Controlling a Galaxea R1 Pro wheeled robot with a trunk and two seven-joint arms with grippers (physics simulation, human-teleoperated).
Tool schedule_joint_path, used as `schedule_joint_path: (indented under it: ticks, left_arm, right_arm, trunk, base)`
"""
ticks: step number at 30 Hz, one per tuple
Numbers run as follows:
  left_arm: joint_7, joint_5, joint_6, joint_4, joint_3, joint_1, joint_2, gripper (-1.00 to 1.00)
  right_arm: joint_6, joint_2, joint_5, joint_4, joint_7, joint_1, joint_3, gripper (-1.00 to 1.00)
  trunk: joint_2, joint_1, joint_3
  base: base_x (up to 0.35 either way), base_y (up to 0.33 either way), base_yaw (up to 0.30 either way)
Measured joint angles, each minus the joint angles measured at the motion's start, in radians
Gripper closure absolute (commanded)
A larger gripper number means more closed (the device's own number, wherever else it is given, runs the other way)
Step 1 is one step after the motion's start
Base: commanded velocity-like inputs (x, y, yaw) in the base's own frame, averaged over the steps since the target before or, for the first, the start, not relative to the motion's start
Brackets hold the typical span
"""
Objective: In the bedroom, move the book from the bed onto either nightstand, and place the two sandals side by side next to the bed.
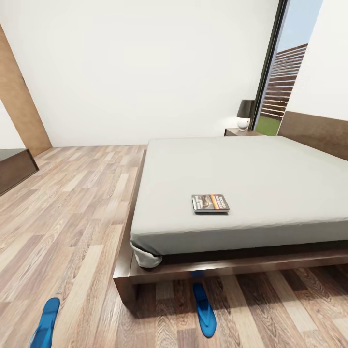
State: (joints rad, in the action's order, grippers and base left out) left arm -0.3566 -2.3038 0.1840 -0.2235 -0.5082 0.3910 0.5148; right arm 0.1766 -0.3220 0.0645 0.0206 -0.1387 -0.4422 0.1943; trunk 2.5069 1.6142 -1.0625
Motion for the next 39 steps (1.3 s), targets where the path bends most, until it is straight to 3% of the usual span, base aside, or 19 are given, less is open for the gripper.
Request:
schedule_joint_path:
  ticks: [7,10,15,19,24,31,39]
  left_arm:
    - [0.008,-0.013,0.065,0.0,0.0,0.096,-0.02,1.0]
    - [0.026,-0.038,0.094,0.0,-0.001,0.125,-0.025,1.0]
    - [0.122,-0.041,0.128,0.001,-0.001,0.144,-0.038,1.0]
    - [0.196,-0.039,0.226,0.002,0.002,0.185,-0.042,1.0]
    - [0.23,-0.038,0.29,0.003,0.005,0.228,-0.055,1.0]
    - [0.24,-0.034,0.347,0.016,0.005,0.244,-0.131,1.0]
    - [0.246,-0.031,0.371,0.02,0.008,0.245,-0.198,1.0]
  right_arm:
    - [-0.003,0.001,-0.001,-0.002,-0.013,0.0,0.003,-1.0]
    - [-0.005,0.003,-0.001,-0.002,-0.015,0.0,0.003,-1.0]
    - [-0.05,0.006,-0.001,0.004,-0.015,0.0,0.003,-1.0]
    - [-0.075,0.009,-0.001,0.004,-0.017,0.0,0.004,-1.0]
    - [-0.084,0.026,-0.002,0.006,-0.018,0.0,0.004,-1.0]
    - [-0.087,0.03,-0.001,0.003,-0.017,0.0,0.001,-1.0]
    - [-0.088,0.03,0.0,0.0,-0.015,0.0,-0.001,-1.0]
  trunk:
    - [0.0,0.0,0.0]
    - [0.0,0.0,0.0]
    - [0.0,0.0,0.0]
    - [0.0,0.0,0.0]
    - [0.0,0.0,0.0]
    - [0.0,0.0,0.0]
    - [0.0,0.0,0.0]
  base:
    - [0.0,0.0,0.0]
    - [0.0,0.0,0.0]
    - [0.0,0.0,0.0]
    - [0.0,0.0,0.0]
    - [0.0,0.0,0.0]
    - [0.0,0.0,0.0]
    - [0.0,0.0,0.0]
